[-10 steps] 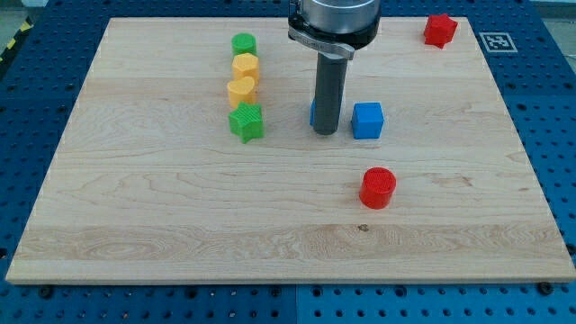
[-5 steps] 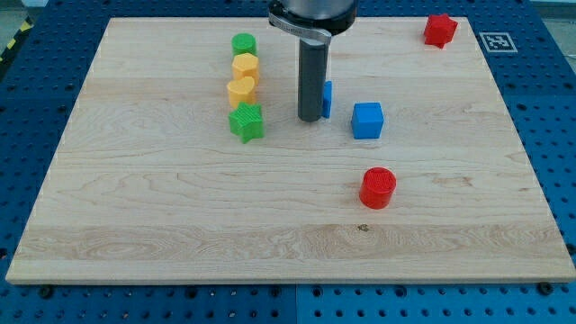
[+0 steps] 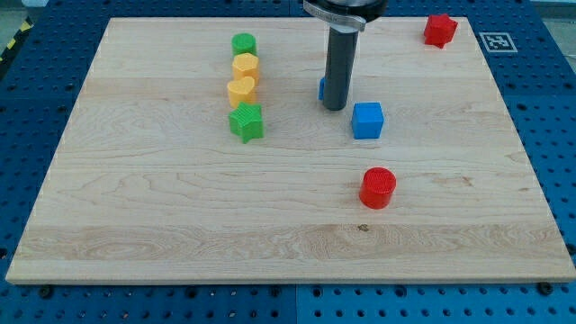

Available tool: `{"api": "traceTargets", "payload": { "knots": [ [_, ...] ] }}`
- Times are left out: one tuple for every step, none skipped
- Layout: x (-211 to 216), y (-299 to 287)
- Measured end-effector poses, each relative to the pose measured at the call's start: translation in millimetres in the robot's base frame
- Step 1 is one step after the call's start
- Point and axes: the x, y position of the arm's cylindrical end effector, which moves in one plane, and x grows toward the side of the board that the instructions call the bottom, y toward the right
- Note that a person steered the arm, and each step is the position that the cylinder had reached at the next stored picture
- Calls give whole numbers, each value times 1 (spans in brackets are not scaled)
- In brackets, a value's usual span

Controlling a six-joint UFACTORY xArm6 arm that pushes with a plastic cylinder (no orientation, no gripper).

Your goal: Push the blue triangle towards the top center

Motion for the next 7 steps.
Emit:
{"api": "traceTargets", "payload": {
  "knots": [
    [-8,0],
    [-17,0],
    [-29,0],
    [-39,0],
    [-50,0],
    [-60,0],
    [-60,0]
  ]
}}
